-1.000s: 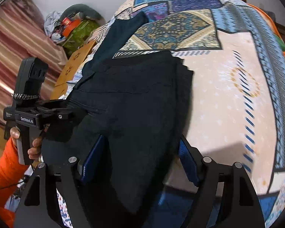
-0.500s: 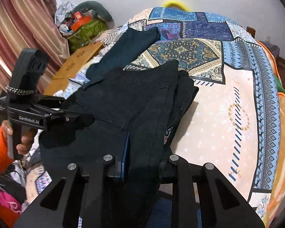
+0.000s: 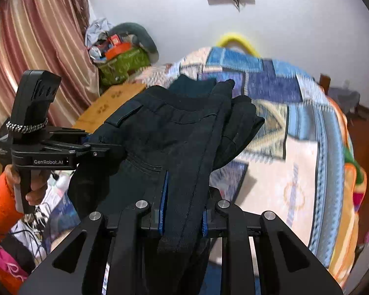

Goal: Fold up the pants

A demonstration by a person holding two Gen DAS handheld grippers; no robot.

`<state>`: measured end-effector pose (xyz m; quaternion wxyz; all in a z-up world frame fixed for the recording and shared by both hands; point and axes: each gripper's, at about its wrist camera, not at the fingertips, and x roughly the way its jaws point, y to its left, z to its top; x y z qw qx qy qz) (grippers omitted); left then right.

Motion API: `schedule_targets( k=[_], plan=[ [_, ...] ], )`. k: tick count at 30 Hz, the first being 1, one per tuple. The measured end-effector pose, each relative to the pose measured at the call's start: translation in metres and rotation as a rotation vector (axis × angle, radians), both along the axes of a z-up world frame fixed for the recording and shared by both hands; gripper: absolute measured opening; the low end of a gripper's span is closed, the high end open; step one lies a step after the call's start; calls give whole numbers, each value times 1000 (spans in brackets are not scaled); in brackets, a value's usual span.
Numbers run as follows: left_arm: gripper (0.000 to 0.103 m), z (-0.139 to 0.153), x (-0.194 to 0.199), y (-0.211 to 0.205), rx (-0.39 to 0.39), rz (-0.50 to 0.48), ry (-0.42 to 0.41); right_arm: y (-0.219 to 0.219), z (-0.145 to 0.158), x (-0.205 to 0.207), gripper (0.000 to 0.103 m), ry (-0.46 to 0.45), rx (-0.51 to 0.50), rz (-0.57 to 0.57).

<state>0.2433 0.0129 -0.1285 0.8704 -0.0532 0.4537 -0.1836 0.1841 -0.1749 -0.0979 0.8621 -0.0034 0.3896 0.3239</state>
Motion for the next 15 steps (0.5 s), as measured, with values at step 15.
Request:
schedule_targets(
  k=[15],
  plan=[
    [30,53,73,97,34,169,-177,86,28,92,19,-115,74,51]
  ],
)
